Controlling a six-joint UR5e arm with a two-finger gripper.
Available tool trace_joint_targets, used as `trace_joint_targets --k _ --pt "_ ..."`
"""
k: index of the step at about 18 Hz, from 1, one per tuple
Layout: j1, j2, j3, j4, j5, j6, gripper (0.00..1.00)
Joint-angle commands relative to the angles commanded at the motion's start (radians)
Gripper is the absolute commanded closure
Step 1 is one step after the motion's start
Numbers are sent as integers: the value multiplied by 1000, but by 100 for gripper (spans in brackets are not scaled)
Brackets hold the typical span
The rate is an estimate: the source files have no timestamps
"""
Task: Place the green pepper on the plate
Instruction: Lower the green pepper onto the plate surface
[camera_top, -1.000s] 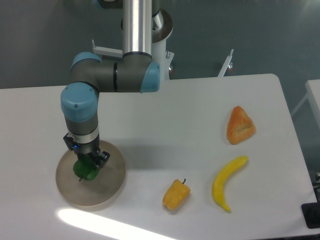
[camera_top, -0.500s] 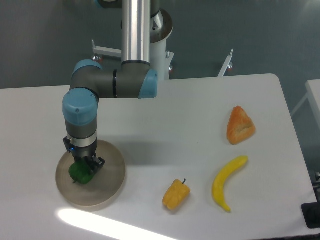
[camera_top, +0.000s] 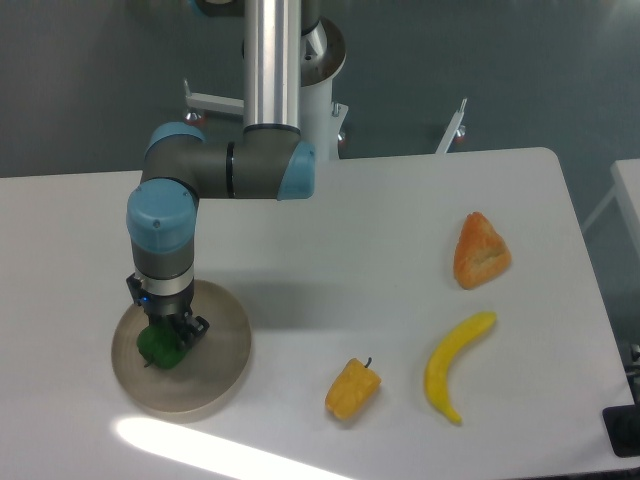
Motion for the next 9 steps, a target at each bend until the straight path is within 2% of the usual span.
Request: trace_joint_targets --k 2,9 --pt "0 -2 -2 0 0 0 66" --pt "2 5 -12 -2 -6 2 65"
